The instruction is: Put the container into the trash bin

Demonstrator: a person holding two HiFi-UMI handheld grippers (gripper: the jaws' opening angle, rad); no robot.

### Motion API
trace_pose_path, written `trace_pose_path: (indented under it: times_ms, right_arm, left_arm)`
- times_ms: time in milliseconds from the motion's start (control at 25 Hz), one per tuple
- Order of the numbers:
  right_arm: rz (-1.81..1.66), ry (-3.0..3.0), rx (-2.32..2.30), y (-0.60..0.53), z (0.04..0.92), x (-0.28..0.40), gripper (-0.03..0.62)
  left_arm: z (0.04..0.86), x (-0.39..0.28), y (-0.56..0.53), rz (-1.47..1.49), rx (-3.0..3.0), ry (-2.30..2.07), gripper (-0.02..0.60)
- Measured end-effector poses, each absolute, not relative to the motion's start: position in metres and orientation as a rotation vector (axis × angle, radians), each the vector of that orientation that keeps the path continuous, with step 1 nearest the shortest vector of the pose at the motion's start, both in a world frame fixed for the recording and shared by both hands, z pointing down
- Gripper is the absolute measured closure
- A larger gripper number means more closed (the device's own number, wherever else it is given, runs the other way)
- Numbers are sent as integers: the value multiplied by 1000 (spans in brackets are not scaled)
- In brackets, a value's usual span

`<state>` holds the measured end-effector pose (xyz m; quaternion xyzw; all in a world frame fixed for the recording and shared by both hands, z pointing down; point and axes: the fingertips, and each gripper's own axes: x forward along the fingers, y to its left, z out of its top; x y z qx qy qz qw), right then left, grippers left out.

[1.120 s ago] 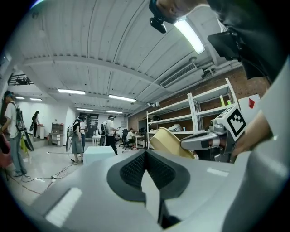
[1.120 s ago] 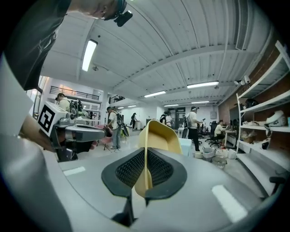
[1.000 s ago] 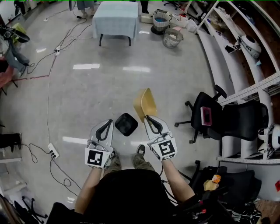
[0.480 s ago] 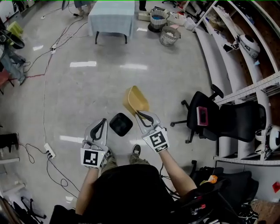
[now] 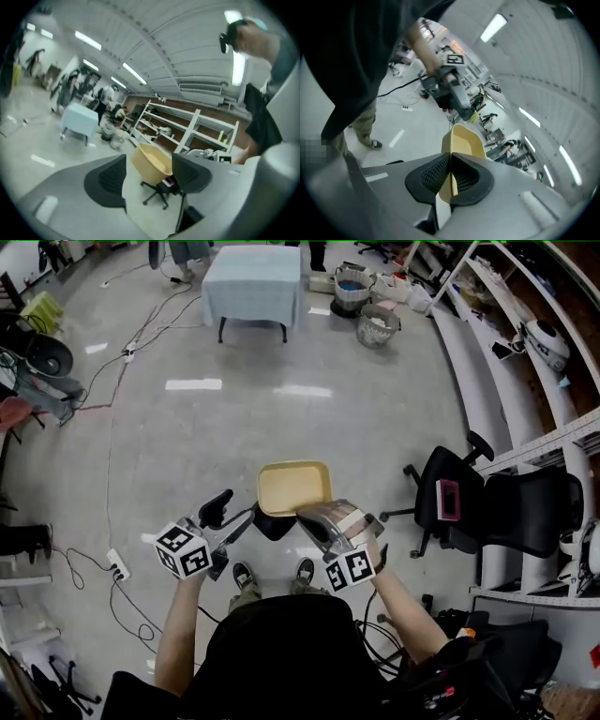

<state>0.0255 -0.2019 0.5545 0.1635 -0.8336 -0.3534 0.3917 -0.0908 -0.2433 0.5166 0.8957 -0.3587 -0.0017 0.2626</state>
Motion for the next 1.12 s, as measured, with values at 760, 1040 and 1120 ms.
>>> trace_pose_path:
  times_ms: [760,1040,1120]
  right_arm:
    - [-775,-2343,361,-171,527,15,447]
    - [211,-2667,849,-230,512,30,454]
    - [334,-2694,903,-233,513,30,457]
  left_arm:
    - [531,-112,-252,-304,2131,-727,400]
    - [527,-131,-252,-216,2247,-1082,476]
    - [529,-129,-252,-193,2229,-1154,489]
